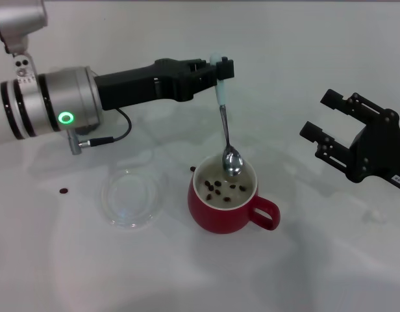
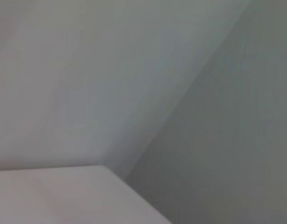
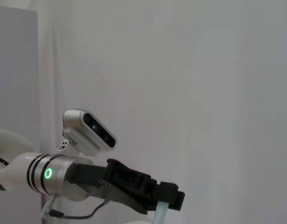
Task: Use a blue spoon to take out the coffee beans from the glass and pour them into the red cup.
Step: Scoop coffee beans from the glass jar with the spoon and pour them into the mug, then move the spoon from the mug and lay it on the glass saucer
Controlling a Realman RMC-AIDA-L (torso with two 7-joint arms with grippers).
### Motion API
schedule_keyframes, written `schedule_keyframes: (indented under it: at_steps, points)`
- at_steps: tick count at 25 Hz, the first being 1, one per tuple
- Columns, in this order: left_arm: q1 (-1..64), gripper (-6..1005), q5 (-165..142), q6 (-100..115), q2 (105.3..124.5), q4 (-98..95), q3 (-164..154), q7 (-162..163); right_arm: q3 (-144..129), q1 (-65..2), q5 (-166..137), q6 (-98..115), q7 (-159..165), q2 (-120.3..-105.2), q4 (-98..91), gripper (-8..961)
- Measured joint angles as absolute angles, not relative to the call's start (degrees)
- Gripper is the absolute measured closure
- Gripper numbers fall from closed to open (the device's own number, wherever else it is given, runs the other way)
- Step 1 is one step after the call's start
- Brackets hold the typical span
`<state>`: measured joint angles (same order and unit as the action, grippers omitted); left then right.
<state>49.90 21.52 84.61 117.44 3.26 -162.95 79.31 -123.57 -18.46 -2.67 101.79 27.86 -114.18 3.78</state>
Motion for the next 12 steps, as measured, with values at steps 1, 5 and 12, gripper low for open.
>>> schedule_keyframes:
  at_steps: [1, 5, 12]
  points:
    - [49.88, 876, 21.64, 85.16, 117.26, 3.26, -162.83, 79.37, -123.57, -18.46, -2.65, 101.78, 27.88, -114.18, 3.77, 298]
    - [48.50, 876, 24.24, 90.21, 115.94, 4.34, -162.25, 81.68, -123.57, -18.46, -2.63, 101.79, 27.93, -114.22, 3.75, 298]
    - [37.71, 876, 35.46, 97.22, 115.48, 11.88, -162.62, 84.79, -123.57, -18.60, -2.44, 102.14, 27.96, -114.18, 3.61, 298]
